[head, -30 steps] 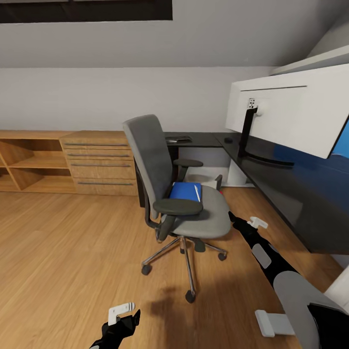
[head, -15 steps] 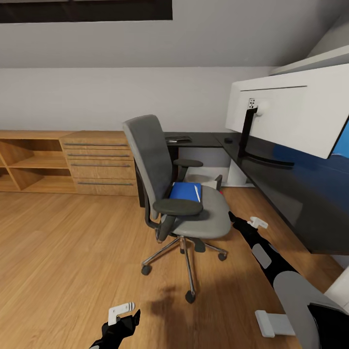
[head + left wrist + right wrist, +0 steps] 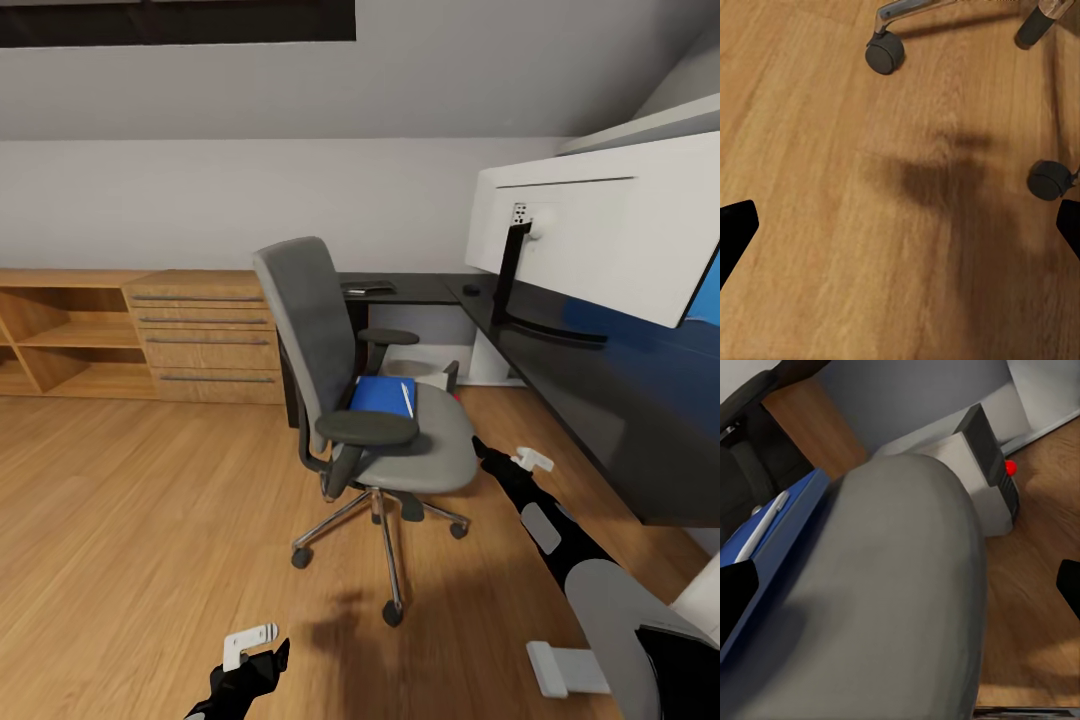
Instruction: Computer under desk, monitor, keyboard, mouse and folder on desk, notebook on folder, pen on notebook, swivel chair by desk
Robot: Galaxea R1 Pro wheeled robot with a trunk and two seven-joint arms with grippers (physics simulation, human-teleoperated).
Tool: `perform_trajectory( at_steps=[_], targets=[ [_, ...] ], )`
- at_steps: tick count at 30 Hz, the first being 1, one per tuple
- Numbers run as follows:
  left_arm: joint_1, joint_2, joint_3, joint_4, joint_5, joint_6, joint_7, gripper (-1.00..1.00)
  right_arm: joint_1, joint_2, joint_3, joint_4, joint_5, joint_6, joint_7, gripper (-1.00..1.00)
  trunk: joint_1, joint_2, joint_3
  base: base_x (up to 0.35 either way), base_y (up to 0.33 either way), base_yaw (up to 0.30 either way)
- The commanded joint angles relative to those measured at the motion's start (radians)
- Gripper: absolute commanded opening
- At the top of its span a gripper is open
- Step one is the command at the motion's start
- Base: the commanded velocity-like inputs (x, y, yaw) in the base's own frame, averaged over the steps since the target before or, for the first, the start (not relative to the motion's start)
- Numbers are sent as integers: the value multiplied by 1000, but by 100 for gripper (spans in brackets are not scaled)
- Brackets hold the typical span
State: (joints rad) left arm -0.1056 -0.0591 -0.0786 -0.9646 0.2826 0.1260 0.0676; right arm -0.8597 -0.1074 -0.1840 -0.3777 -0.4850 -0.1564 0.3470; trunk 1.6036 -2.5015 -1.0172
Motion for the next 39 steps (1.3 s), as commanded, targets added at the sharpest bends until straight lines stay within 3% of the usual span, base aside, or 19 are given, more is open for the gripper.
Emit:
perform_trajectory(
  at_steps=[1,15,26,39],
  targets=[
    [0,1,-3,-2,10,4,7,100,-1,0,-3,2,-11,0,9,100,0,0,-1,131,0,0],
    [0,1,-1,-2,13,4,7,100,-1,-10,-3,18,-25,-2,10,100,0,0,-1,92,0,0],
    [0,-1,-1,-2,13,4,7,100,-1,-29,-2,22,-131,4,9,100,0,0,-1,3,0,0],
    [0,-1,-1,-2,13,4,6,100,-1,-35,-2,39,-158,26,10,100,0,0,-1,0,0,0]
  ],
)
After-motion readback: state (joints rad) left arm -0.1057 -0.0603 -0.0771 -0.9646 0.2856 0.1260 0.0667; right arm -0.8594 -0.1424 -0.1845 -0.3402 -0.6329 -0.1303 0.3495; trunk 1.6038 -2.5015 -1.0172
